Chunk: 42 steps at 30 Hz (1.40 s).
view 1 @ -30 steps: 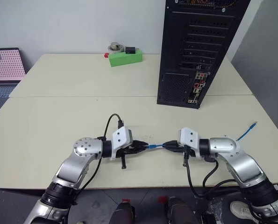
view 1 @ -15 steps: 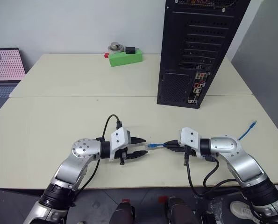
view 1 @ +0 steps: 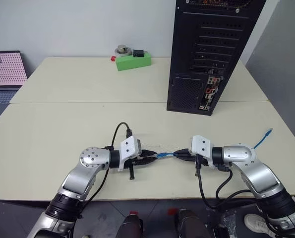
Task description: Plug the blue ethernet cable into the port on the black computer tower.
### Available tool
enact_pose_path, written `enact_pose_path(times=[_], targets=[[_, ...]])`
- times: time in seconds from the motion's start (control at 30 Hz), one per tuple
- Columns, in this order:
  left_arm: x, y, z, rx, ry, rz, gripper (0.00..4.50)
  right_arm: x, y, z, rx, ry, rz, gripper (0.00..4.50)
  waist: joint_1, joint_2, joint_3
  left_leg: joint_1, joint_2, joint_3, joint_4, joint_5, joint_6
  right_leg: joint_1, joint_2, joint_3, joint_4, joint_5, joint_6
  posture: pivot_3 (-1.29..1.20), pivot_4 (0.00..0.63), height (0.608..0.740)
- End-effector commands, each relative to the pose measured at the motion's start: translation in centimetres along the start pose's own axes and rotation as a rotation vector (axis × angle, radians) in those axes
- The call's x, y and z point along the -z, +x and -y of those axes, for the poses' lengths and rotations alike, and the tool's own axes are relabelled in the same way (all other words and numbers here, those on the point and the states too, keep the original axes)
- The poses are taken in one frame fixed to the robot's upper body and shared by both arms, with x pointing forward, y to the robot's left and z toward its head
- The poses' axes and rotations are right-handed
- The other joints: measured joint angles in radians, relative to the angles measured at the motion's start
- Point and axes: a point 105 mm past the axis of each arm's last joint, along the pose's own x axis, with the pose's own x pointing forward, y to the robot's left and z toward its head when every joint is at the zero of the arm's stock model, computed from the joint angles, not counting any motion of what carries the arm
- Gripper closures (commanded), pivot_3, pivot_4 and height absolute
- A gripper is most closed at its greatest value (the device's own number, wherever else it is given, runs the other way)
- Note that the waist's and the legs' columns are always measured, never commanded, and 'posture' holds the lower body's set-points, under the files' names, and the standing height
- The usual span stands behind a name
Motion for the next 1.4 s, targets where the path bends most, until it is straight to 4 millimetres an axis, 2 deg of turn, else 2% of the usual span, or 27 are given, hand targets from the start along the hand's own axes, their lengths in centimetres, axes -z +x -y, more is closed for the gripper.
enact_pose_path(times=[0.03, 0.17, 0.2, 0.27, 0.3, 0.47, 0.57, 0.63, 0.73, 0.83, 1.03, 1.3, 1.4], targets=[[-1.0, 0.3, -0.3, -0.011, 0.044, 0.028, 4.24, -1.6, -0.2, 0.2, -0.003, -0.053, 0.041, 4.5, 0.0, 0.0, 0.0, 0.0, 0.0, 0.0, 0.0, 0.0, 0.0, 0.0, 0.0, 0.0, 0.0, 0.0, 0.0, 0.0, 0.15, 0.74], [-1.0, 0.3, -0.2, -0.014, 0.068, 0.037, 4.24, -1.6, -0.2, 0.2, -0.008, -0.04, 0.04, 4.5, 0.0, 0.0, 0.0, 0.0, 0.0, 0.0, 0.0, 0.0, 0.0, 0.0, 0.0, 0.0, 0.0, 0.0, 0.0, 0.0, 0.15, 0.74], [-1.1, 0.3, -0.1, -0.014, 0.074, 0.044, 4.24, -1.6, -0.3, 0.2, -0.01, -0.042, 0.037, 4.1, 0.0, 0.0, 0.0, 0.0, 0.0, 0.0, 0.0, 0.0, 0.0, 0.0, 0.0, 0.0, 0.0, 0.0, 0.0, 0.0, 0.15, 0.74], [-1.3, 0.3, 0.0, -0.015, 0.091, 0.052, 4.24, -1.5, -0.5, 0.3, -0.016, -0.048, 0.031, 3.93, 0.0, 0.0, 0.0, 0.0, 0.0, 0.0, 0.0, 0.0, 0.0, 0.0, 0.0, 0.0, 0.0, 0.0, 0.0, 0.0, 0.15, 0.74], [-1.3, 0.3, 0.2, -0.011, 0.104, 0.056, 4.24, -1.4, -0.9, 0.4, -0.022, -0.051, 0.025, 3.68, 0.0, 0.0, 0.0, 0.0, 0.0, 0.0, 0.0, 0.0, 0.0, 0.0, 0.0, 0.0, 0.0, 0.0, 0.0, 0.0, 0.15, 0.74], [-1.9, 0.1, 1.0, 0.008, 0.204, 0.084, 4.24, -1.3, -3.6, 0.9, -0.047, 0.008, 0.0, 2.42, 0.001, 0.0, 0.0, 0.0, 0.0, 0.0, 0.0, 0.0, 0.0, 0.0, 0.0, 0.0, 0.0, 0.0, 0.0, 0.0, 0.15, 0.74], [-2.5, 0.0, 0.9, -0.003, 0.416, 0.092, 4.24, -2.7, -4.6, 0.9, -0.042, 0.163, 0.087, 1.59, 0.001, 0.0, 0.0, -0.001, 0.0, -0.001, 0.0, 0.0, 0.0, 0.0, 0.0, 0.0, 0.0, 0.0, 0.0, 0.0, 0.15, 0.74], [-2.8, -0.1, 0.6, -0.018, 0.574, 0.099, 4.24, -3.4, -4.7, 0.6, -0.054, 0.243, 0.127, 1.57, 0.001, 0.0, 0.0, 0.0, 0.0, -0.001, 0.0, 0.0, 0.0, 0.0, 0.0, 0.0, 0.0, 0.0, 0.0, 0.0, 0.15, 0.74], [-3.4, -0.3, 0.0, -0.059, 0.844, 0.13, 4.24, -4.5, -4.0, 0.7, -0.018, 0.355, 0.201, 1.57, 0.001, 0.0, 0.0, 0.0, 0.0, -0.001, 0.0, 0.0, 0.0, 0.0, 0.0, -0.001, 0.0, 0.001, -0.001, 0.0, 0.15, 0.74], [-4.0, -0.4, -0.7, -0.115, 0.982, 0.165, 4.24, -5.0, -2.9, 0.8, 0.005, 0.437, 0.247, 1.57, 0.002, 0.0, 0.0, 0.0, 0.0, -0.001, 0.0, 0.0, 0.001, 0.0, 0.0, 0.0, 0.0, 0.002, -0.001, 0.0, 0.15, 0.74], [-4.0, -0.5, -0.9, -0.136, 1.104, 0.198, 4.24, -5.5, -1.2, 0.5, 0.013, 0.497, 0.274, 1.57, 0.001, 0.0, 0.0, -0.001, -0.001, -0.001, 0.0, 0.001, 0.001, 0.0, -0.001, -0.001, -0.001, 0.002, 0.0, 0.0, 0.15, 0.74], [-4.3, -0.6, -1.3, -0.188, 1.138, 0.217, 4.24, -5.8, -0.7, 0.2, -0.027, 0.524, 0.283, 1.57, 0.001, 0.0, 0.0, -0.003, -0.001, -0.004, 0.0, 0.001, 0.001, -0.001, -0.001, -0.003, 0.0, 0.002, 0.0, 0.0, 0.15, 0.74], [-4.3, -0.6, -1.3, -0.195, 1.144, 0.214, 4.24, -5.8, -0.5, 0.1, -0.038, 0.523, 0.275, 2.0, 0.001, 0.0, 0.0, -0.003, -0.001, -0.005, 0.0, 0.001, 0.001, -0.001, 0.0, -0.004, 0.0, 0.002, 0.0, 0.0, 0.15, 0.74]])
